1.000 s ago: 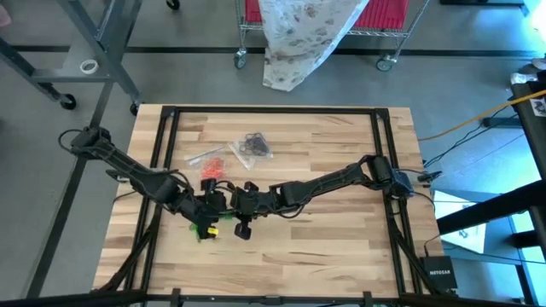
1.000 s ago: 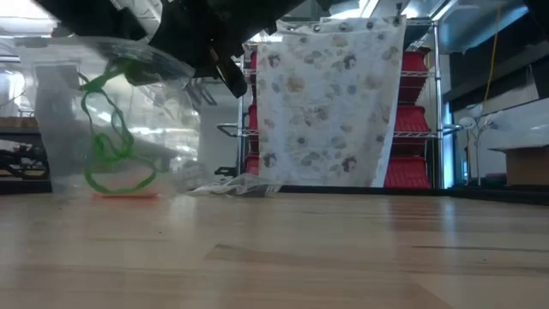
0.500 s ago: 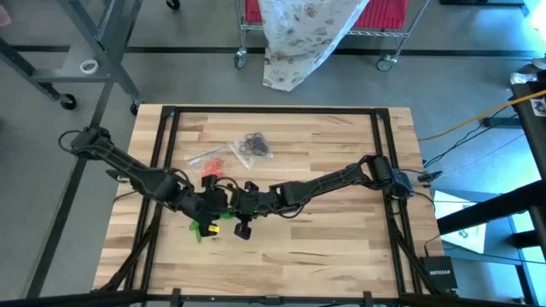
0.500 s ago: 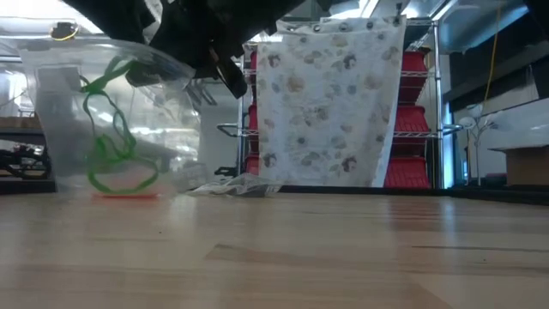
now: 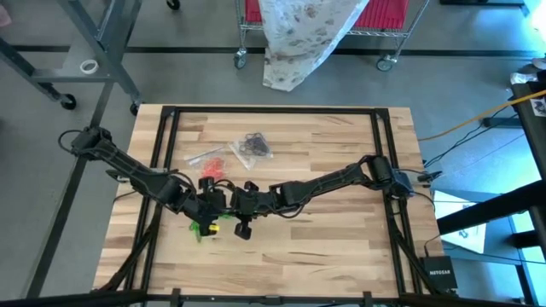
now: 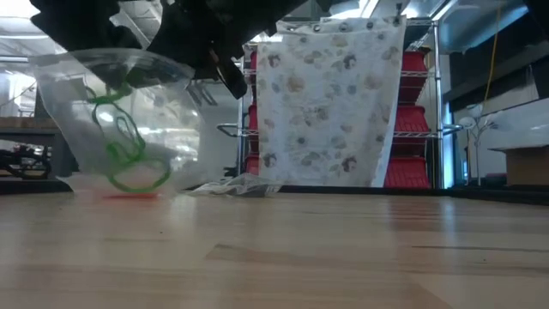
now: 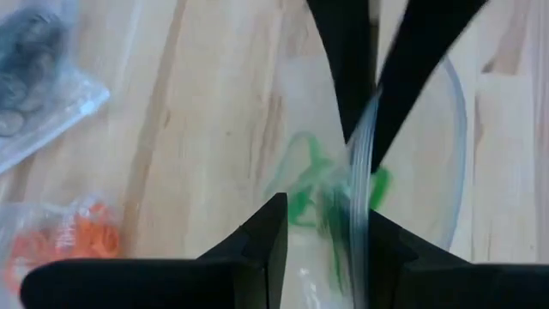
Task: Sort rubber bands
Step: Put the green rubber band into the transparent zip bag
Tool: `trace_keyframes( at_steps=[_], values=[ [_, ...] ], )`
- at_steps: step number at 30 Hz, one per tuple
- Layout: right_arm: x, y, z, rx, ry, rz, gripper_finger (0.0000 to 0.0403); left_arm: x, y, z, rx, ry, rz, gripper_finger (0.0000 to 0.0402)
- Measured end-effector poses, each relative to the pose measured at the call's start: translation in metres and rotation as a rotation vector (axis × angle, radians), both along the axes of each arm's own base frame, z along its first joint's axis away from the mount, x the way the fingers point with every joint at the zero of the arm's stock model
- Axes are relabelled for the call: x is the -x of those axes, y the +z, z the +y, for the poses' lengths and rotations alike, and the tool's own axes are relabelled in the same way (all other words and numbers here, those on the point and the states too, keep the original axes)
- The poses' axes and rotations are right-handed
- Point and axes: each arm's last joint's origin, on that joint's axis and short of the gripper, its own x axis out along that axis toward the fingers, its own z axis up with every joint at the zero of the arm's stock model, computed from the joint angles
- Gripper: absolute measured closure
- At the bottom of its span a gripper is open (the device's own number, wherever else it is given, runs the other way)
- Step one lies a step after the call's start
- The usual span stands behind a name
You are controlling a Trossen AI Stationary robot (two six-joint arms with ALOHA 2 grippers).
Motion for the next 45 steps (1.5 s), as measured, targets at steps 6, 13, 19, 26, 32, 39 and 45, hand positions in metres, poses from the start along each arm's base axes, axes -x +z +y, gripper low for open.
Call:
trace_keyframes(
  at_steps=[6, 13, 19, 26, 32, 39, 45],
  values=[
    [0.000, 0.000, 0.000, -0.001, 0.000, -0.003, 0.0403, -0.003, -0.002, -0.003, 0.047, -0.032, -0.028, 0.0313],
    [0.000, 0.001, 0.000, -0.002, 0.000, -0.006, 0.0403, -0.005, -0.001, -0.003, 0.028, -0.068, -0.044, 0.0313],
    [0.000, 0.000, 0.000, -0.001, -0.001, -0.003, 0.0403, 0.003, -0.002, 0.003, 0.029, 0.019, 0.052, 0.0313],
    [0.000, 0.001, 0.000, -0.002, 0.000, -0.006, 0.0403, -0.007, 0.035, -0.006, 0.099, -0.028, -0.051, 0.0313],
    [0.000, 0.000, 0.000, -0.001, 0.001, -0.003, 0.0403, -0.003, 0.048, -0.007, 0.094, -0.033, -0.028, 0.0313],
    [0.000, 0.000, 0.000, 0.006, 0.005, 0.004, 0.0403, 0.028, 0.049, -0.026, 0.178, 0.033, 0.094, 0.0313],
    [0.000, 0.000, 0.000, 0.006, 0.005, 0.004, 0.0403, 0.063, 0.061, -0.037, 0.224, 0.151, 0.032, 0.0314]
  ],
)
